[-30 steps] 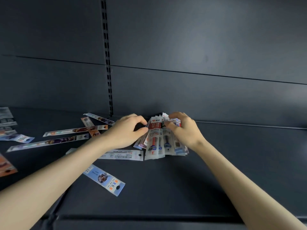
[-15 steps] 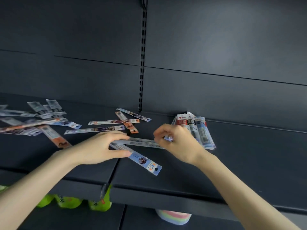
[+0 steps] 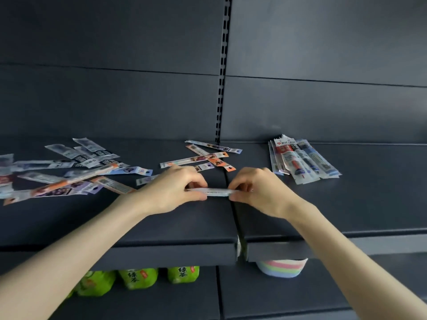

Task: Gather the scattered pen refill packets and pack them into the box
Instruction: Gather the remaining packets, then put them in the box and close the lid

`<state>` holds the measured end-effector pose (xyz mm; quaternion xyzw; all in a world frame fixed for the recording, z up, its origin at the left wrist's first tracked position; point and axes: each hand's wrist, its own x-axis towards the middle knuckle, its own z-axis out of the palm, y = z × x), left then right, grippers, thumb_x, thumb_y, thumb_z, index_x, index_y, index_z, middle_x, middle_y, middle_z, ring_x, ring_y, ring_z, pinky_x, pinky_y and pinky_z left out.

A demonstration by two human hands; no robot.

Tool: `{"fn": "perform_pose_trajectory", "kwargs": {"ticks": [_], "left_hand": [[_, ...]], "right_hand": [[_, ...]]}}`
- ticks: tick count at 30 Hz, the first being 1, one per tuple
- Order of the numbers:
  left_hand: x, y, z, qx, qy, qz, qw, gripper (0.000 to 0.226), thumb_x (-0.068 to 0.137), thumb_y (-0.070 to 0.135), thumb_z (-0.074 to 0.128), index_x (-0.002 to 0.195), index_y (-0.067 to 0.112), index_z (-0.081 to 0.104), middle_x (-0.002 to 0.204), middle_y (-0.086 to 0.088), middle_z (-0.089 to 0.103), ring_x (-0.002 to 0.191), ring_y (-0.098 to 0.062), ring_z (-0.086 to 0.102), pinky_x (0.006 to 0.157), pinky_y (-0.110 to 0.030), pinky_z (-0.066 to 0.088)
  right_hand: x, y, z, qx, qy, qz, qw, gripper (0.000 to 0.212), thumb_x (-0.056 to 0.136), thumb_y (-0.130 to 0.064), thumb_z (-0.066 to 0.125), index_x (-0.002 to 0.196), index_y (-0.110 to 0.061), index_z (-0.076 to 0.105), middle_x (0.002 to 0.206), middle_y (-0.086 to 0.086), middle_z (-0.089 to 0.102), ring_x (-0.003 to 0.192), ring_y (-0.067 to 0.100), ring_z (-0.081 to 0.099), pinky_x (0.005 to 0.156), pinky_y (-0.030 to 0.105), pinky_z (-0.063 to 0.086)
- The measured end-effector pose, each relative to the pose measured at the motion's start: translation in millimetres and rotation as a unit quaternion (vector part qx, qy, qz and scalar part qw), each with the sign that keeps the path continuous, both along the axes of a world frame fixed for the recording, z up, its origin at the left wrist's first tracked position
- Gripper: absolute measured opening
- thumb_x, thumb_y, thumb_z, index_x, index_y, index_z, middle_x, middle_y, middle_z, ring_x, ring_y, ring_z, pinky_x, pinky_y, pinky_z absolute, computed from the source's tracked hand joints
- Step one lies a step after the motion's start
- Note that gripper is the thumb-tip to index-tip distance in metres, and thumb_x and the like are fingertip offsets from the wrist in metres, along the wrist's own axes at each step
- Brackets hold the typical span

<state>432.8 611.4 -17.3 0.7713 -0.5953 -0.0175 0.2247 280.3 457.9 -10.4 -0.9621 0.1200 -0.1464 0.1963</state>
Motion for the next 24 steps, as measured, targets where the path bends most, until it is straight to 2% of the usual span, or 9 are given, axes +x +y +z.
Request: {"fn": "perform_pose_trajectory", "kwargs": {"ticks": [4,8,11,13,15,17,19,22,24], "left_hand": [[5.2,3.7,1.4,0.017,-0.072,-0.043,0.996,0.024,0.095,0.034,0.049,0.096,0.016,0.066,0.091,0.003,0.059,0.085,-0.016,0.054,0.081,-0.033,0.043],[24.3,12.6,22.8,-0.015,-0.039,-0.017,0.999,0.030,0.095,0.032,0.050,0.078,0.008,0.057,0.076,-0.005,0.058,0.072,-0.023,0.052,0.071,-0.042,0.044],[40.5,17.5,40.9,-0.083,0.077,0.023,0.993,0.026,0.094,0.026,0.053,0.076,0.009,0.059,0.067,-0.006,0.060,0.061,-0.024,0.055,0.058,-0.036,0.046],[42.6,14.8,44.9,-0.130,0.191,0.039,0.972,0.023,0.093,0.022,0.055,0.080,0.005,0.064,0.068,-0.008,0.063,0.061,-0.018,0.059,0.050,-0.026,0.049],[39.5,6.2,42.7,-0.168,0.336,0.040,0.926,0.018,0.091,0.016,0.058,0.086,0.001,0.066,0.073,-0.012,0.065,0.065,-0.015,0.061,0.056,-0.025,0.052],[35.6,-4.4,37.1,-0.186,0.428,0.046,0.883,0.012,0.087,0.011,0.063,0.091,0.001,0.069,0.078,-0.012,0.068,0.069,-0.017,0.064,0.065,-0.034,0.054],[34.1,-12.9,32.7,-0.191,0.470,0.055,0.860,0.009,0.086,0.011,0.066,0.092,0.006,0.071,0.082,-0.011,0.073,0.073,-0.020,0.067,0.069,-0.035,0.053],[39.5,-18.6,30.0,-0.192,0.518,0.059,0.831,0.014,0.088,0.015,0.062,0.094,0.008,0.073,0.088,-0.010,0.076,0.080,-0.021,0.072,0.069,-0.031,0.057],[46.5,-20.5,28.4,-0.202,0.521,0.075,0.826,0.018,0.090,0.017,0.059,0.094,0.009,0.074,0.090,-0.010,0.076,0.083,-0.021,0.072,0.076,-0.033,0.057]], "right_hand": [[4.3,6.9,1.9,0.024,-0.027,-0.023,0.999,0.010,0.083,-0.017,0.072,0.092,-0.015,0.075,0.082,-0.004,0.068,0.075,0.016,0.059,0.075,0.030,0.046],[14.5,5.9,17.2,0.089,-0.130,-0.073,0.985,0.028,0.075,-0.022,0.080,0.102,-0.017,0.073,0.079,-0.018,0.065,0.069,-0.006,0.057,0.070,0.010,0.041],[29.2,2.4,28.6,0.279,-0.255,-0.085,0.922,0.050,0.073,-0.015,0.080,0.117,-0.018,0.056,0.101,-0.010,0.066,0.087,-0.004,0.063,0.075,0.011,0.048],[44.0,2.9,30.7,0.404,-0.272,-0.053,0.872,0.055,0.075,-0.011,0.078,0.122,-0.014,0.050,0.114,0.004,0.067,0.101,0.013,0.066,0.081,0.022,0.053],[61.4,5.8,30.8,0.483,-0.245,-0.008,0.841,0.059,0.075,-0.017,0.078,0.126,-0.007,0.051,0.116,0.005,0.070,0.108,0.019,0.065,0.091,0.033,0.053],[77.6,9.2,30.6,0.554,-0.228,0.056,0.799,0.036,0.081,-0.015,0.069,0.114,-0.002,0.062,0.104,0.007,0.074,0.097,0.022,0.070,0.087,0.033,0.056],[90.1,10.0,31.2,0.581,-0.222,0.072,0.779,0.018,0.090,-0.011,0.059,0.101,-0.001,0.068,0.093,0.012,0.075,0.083,0.023,0.072,0.075,0.030,0.058],[101.4,0.0,32.9,0.605,-0.208,0.060,0.766,0.020,0.097,-0.010,0.050,0.099,0.000,0.067,0.088,0.014,0.074,0.072,0.023,0.072,0.063,0.030,0.058],[105.3,-10.5,35.0,0.624,-0.216,0.057,0.749,0.023,0.099,-0.010,0.044,0.104,0.001,0.063,0.091,0.017,0.073,0.074,0.026,0.071,0.071,0.037,0.059]]}}
